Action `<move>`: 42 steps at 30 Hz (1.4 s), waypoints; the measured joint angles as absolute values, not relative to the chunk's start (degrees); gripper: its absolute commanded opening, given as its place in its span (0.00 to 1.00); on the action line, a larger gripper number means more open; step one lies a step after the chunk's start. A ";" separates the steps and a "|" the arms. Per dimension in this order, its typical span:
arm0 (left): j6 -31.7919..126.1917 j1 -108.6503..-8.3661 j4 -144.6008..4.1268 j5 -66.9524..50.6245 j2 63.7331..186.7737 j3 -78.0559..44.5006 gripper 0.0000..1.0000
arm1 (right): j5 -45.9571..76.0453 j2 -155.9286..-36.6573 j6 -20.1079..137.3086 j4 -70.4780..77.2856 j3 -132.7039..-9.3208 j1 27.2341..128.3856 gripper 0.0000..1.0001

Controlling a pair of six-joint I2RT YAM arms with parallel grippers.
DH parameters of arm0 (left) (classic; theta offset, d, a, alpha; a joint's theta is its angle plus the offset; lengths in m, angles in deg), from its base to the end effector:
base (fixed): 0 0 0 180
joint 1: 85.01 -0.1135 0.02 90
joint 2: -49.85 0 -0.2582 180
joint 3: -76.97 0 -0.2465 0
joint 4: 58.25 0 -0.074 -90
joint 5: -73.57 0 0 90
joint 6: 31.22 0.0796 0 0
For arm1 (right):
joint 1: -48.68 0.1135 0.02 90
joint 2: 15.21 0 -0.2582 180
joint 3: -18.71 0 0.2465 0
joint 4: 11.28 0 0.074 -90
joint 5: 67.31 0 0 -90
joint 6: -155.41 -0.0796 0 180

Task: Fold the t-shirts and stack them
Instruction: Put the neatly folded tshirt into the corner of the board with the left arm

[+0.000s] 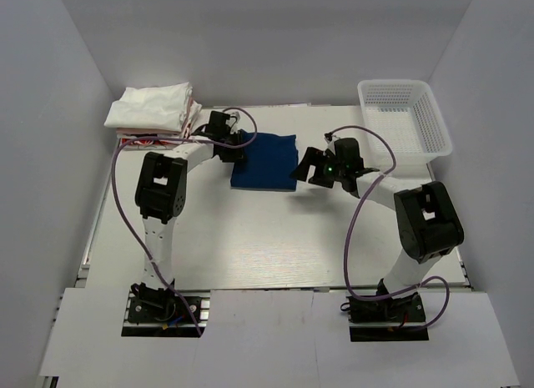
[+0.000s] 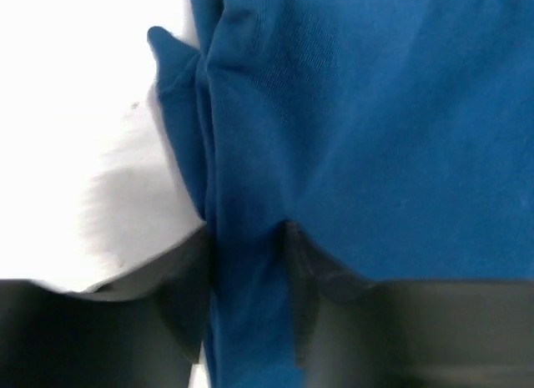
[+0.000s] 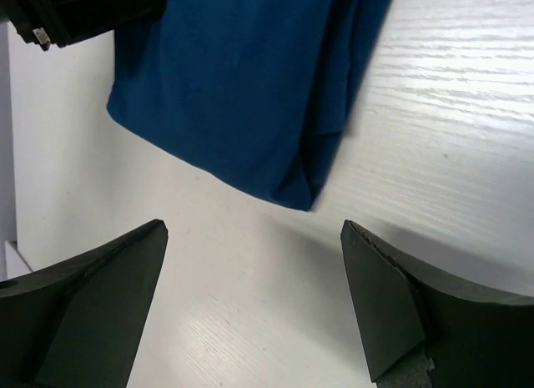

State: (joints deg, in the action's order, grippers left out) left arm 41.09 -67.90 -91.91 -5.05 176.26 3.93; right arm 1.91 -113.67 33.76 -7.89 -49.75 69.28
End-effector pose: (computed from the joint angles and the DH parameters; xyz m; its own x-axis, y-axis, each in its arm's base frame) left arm 0.4703 -0.1612 0.1176 -0.8503 -0.0499 -0.5239 0.1504 0.9309 -0.3328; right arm 0.3602 0.1655 0.1640 -0.7566 0.2397 -0.6083 -0.2458 0.7579 0.6043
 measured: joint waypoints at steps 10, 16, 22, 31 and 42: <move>42.92 -66.35 -91.04 -6.23 178.25 5.90 0.00 | 7.46 -109.51 34.50 -7.19 -44.33 69.24 0.90; 45.63 -64.84 -92.79 -14.25 177.02 6.16 0.00 | 9.84 -107.11 35.15 -7.21 -42.49 69.09 0.90; 52.12 -64.71 -95.83 -30.12 173.57 6.16 0.00 | 11.48 -106.65 36.07 -7.15 -41.33 68.91 0.90; 66.40 -66.55 -90.71 -46.88 164.94 6.14 0.00 | 11.81 -106.91 36.51 -7.65 -41.33 68.93 0.90; 77.85 -69.76 -91.56 -52.00 168.34 19.47 0.00 | 11.94 -107.96 36.73 -7.63 -41.33 68.93 0.90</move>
